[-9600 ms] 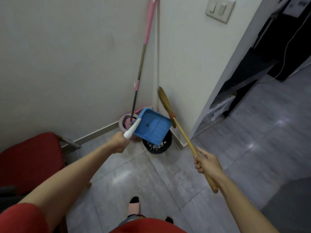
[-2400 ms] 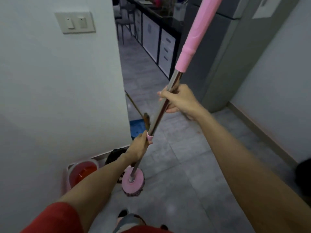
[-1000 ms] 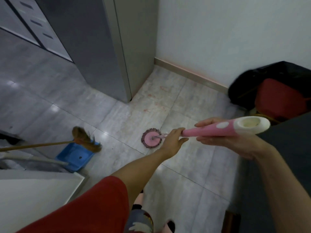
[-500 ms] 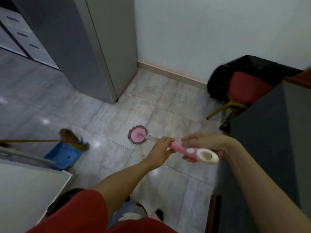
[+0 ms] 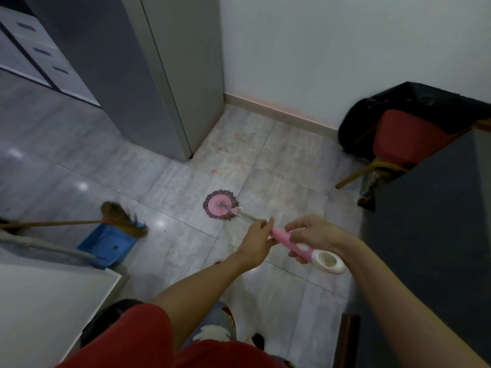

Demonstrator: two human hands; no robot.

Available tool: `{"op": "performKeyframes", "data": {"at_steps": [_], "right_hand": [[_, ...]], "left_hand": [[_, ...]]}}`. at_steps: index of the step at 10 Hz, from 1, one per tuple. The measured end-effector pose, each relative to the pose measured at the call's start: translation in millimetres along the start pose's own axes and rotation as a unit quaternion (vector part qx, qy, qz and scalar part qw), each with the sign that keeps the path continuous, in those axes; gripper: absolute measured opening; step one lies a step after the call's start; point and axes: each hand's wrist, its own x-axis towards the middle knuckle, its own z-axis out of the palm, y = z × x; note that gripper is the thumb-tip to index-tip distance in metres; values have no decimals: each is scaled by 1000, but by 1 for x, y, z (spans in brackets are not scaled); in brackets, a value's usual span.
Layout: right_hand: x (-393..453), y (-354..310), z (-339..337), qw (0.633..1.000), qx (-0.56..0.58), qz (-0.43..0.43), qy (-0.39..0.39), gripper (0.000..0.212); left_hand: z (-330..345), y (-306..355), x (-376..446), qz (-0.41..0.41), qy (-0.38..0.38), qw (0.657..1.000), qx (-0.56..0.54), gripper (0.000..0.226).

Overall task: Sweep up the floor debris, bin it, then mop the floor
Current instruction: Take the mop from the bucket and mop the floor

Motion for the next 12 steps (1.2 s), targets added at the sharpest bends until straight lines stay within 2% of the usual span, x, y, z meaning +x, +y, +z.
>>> {"op": "performKeyframes", "data": {"at_steps": [2,3,4,5,6,7,8,9,10,11,12], "right_hand": [[78,-34,-1,999,39,20,31,44],[127,-60,0,996,66,27,50,50],[177,-89,-2,993,93,22,70,50],[227,-120,-3,988,121,10,98,47],[274,-152,-3,979,156,1,135,44],[318,-186,0,969,192,-12,157,44],[352,-216,4,963,220,-24,156,40],[366,-225,8,964,245,-13,105,45],[360,-212,19,977,201,12,75,57],[348,-192,31,987,111,27,113,59],[328,-172,36,992,35,23,121,57]], "left_hand": [[-42,-36,72,-5,-10,1000,1,38],[-70,-60,126,-4,-30,999,29,41],[-100,-82,184,24,-45,999,18,30],[-127,-104,245,34,-2,999,-18,32],[-155,-112,301,23,-1,1000,1,19],[-181,-126,346,29,-39,998,33,35],[-195,-140,379,-13,-76,996,50,59],[-206,-152,390,-15,-71,997,5,58],[-201,-155,380,-38,-85,994,-64,64],[-191,-155,364,-59,-161,985,-27,62],[-175,-148,337,-59,-185,977,82,63]]}}
